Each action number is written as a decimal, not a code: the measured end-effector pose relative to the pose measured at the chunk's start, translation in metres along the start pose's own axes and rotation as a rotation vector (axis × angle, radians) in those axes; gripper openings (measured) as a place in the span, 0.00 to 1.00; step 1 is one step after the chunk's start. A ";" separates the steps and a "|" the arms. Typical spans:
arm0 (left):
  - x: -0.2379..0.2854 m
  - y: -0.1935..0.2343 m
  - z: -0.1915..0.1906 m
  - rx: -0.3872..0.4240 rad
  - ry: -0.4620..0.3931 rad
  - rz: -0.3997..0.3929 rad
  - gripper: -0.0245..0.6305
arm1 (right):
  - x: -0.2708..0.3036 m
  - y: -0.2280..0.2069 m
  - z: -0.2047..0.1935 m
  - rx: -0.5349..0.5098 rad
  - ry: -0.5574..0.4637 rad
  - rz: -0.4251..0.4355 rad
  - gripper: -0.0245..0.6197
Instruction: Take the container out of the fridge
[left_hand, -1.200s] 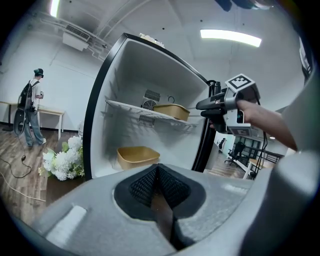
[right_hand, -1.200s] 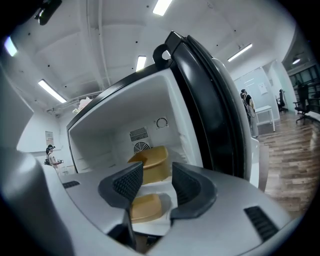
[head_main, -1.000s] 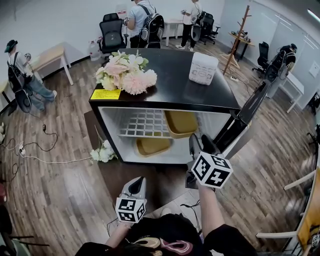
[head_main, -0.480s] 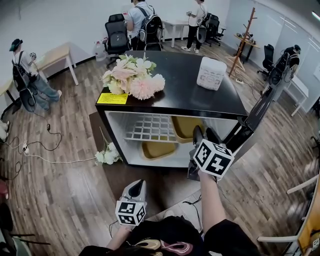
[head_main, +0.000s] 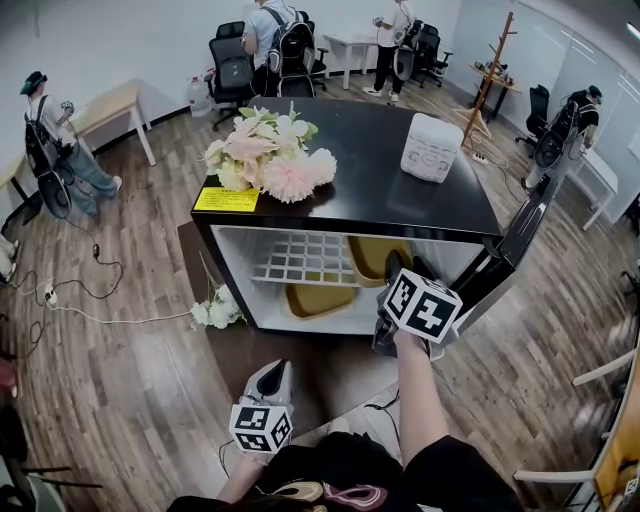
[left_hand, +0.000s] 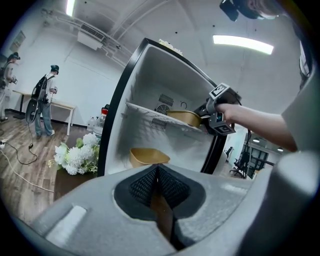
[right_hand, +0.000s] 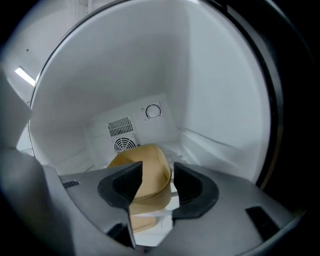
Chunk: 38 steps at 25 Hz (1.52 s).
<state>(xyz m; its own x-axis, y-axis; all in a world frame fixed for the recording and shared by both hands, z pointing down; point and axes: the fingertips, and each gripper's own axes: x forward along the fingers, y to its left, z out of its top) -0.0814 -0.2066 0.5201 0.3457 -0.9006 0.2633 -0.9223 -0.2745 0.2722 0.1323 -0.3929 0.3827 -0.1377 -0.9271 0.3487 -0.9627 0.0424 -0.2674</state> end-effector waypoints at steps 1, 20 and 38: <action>-0.001 0.001 0.001 -0.005 -0.004 0.003 0.05 | 0.002 -0.001 -0.001 0.003 0.008 -0.001 0.34; -0.002 0.009 0.019 -0.062 -0.065 0.005 0.05 | 0.000 -0.014 -0.005 0.070 0.043 -0.049 0.15; -0.014 0.009 0.004 -0.029 -0.040 0.027 0.05 | -0.018 -0.015 -0.002 0.059 -0.020 -0.025 0.10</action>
<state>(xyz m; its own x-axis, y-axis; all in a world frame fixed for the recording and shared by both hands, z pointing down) -0.0951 -0.1978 0.5146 0.3129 -0.9204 0.2344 -0.9256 -0.2402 0.2924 0.1492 -0.3764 0.3822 -0.1082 -0.9349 0.3381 -0.9502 -0.0028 -0.3116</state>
